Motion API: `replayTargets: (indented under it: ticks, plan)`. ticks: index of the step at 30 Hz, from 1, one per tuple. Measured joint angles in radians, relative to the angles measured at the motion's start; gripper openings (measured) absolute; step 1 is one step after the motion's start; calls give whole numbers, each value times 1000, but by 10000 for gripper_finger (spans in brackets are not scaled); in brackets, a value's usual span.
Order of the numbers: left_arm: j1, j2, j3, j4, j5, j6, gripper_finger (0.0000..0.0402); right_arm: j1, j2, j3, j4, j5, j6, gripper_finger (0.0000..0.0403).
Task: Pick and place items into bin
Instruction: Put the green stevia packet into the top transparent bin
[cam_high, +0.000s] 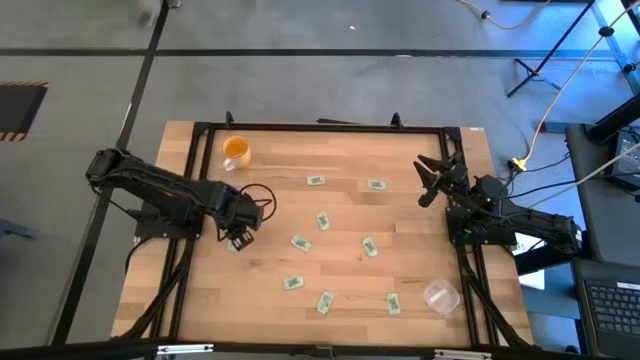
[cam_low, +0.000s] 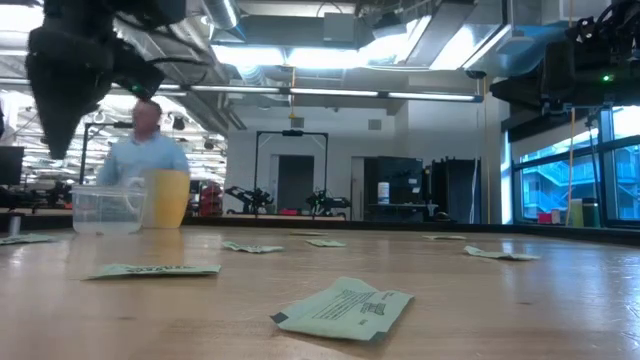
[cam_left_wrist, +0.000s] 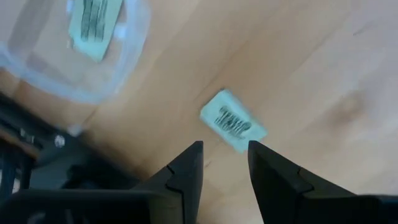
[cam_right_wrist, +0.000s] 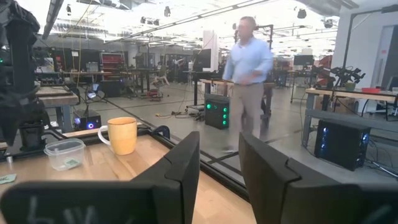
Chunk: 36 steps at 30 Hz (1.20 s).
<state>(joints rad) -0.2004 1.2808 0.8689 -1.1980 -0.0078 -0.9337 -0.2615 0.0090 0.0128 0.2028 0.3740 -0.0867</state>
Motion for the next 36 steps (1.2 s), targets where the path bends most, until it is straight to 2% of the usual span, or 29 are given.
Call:
replayTargets:
  ticks: [5,10,17,26,31,36]
  plan:
    - [-28,0,-94,80,-2,-76,118,0,0,0,0,0,3,116]
    - [-28,0,-181,213,-24,-82,118,0,0,0,1,0,9,116]
    - [-27,0,-272,254,-25,-164,108,0,0,0,1,0,26,116]
    - [-27,-2,-342,383,-24,-180,102,0,0,0,2,0,26,116]
    - [-27,-3,-352,391,-23,-194,94,0,0,0,2,0,26,116]
    - [-27,-2,-353,393,-19,-182,70,0,0,0,2,0,26,116]
